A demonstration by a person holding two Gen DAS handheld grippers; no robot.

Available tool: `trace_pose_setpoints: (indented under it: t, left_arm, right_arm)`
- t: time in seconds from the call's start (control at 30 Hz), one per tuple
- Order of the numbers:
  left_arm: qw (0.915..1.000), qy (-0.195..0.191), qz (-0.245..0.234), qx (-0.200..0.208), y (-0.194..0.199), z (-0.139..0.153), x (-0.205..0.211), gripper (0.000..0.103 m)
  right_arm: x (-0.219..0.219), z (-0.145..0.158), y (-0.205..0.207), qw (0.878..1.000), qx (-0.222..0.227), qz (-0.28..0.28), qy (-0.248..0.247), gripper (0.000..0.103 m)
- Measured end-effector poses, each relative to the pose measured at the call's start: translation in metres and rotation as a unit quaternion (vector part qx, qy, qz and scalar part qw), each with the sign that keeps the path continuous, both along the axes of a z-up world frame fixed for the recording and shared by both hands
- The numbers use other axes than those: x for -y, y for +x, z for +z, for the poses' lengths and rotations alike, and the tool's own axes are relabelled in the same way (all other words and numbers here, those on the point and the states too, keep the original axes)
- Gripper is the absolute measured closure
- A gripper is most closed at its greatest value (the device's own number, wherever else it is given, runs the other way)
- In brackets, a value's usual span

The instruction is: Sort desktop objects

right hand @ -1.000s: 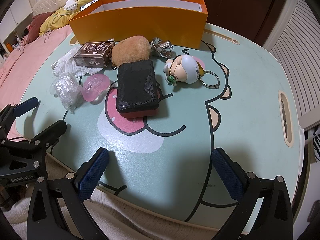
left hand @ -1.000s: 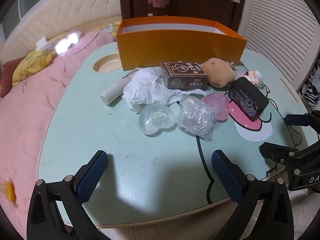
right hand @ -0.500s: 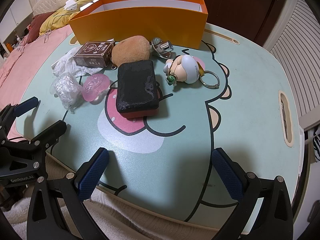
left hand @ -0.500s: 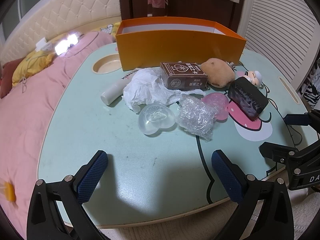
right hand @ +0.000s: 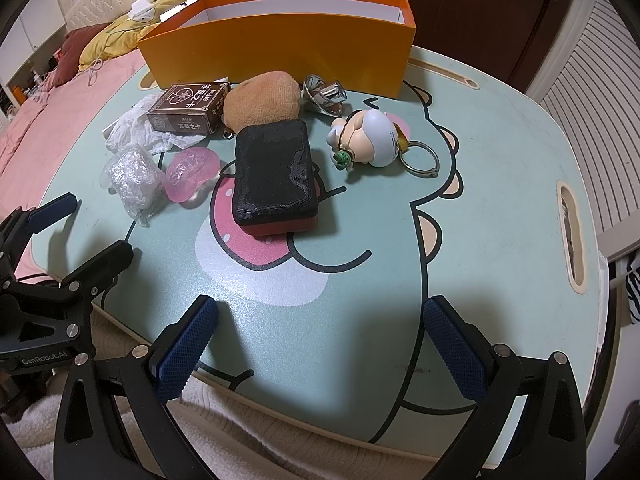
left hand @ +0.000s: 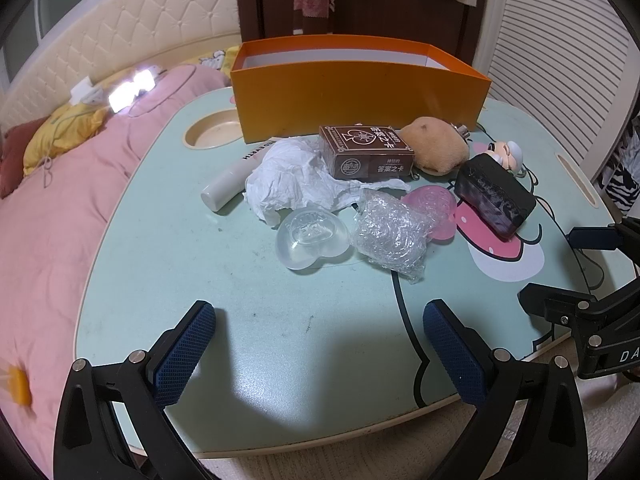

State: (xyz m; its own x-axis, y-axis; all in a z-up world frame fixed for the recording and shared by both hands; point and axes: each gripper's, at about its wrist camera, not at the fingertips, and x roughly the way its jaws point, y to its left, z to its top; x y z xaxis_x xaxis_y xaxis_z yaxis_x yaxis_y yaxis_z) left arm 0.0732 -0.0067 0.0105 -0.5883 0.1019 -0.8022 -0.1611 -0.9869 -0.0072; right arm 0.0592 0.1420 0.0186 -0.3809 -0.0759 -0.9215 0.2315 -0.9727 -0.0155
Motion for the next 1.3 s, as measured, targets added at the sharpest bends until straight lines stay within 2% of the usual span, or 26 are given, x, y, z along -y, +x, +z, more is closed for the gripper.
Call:
trace_pose_setpoints:
  t: [0.6, 0.83, 0.97, 1.07, 1.17, 1.2, 1.23, 1.3]
  left_arm:
    - [1.0, 0.0, -0.005, -0.003, 0.001, 0.0, 0.001, 0.0]
    - [0.9995, 0.003, -0.029, -0.012, 0.004, 0.001, 0.005, 0.0]
    - [0.9979, 0.044, -0.023, -0.041, 0.005, 0.014, 0.021, 0.0]
    - [0.9921, 0.087, -0.003, -0.09, 0.004, 0.035, 0.042, 0.0]
    - [0.9872, 0.099, 0.02, -0.124, -0.007, 0.049, 0.061, 0.002]
    - [0.9858, 0.096, 0.027, -0.135, -0.015, 0.052, 0.069, 0.009]
    - [0.9857, 0.093, 0.029, -0.138, -0.024, 0.053, 0.074, 0.024]
    - [0.9886, 0.082, 0.021, -0.124, -0.042, 0.048, 0.08, 0.038]
  right_arm:
    - [-0.004, 0.001, 0.001, 1.0, 0.0, 0.001, 0.0, 0.0]
    - [-0.004, 0.001, 0.002, 1.0, -0.001, 0.001, 0.0, 0.0]
    - [-0.004, 0.001, 0.002, 1.0, -0.001, 0.001, 0.0, 0.0]
    - [-0.004, 0.001, 0.003, 1.0, -0.001, 0.001, 0.0, 0.0]
    - [-0.003, 0.001, 0.003, 1.0, -0.001, 0.002, 0.0, 0.0]
    - [-0.003, 0.001, 0.003, 1.0, -0.001, 0.003, 0.0, 0.0]
    - [-0.003, 0.001, 0.004, 1.0, -0.001, 0.003, 0.0, 0.0]
    - [-0.003, 0.001, 0.004, 1.0, -0.002, 0.003, 0.0, 0.0]
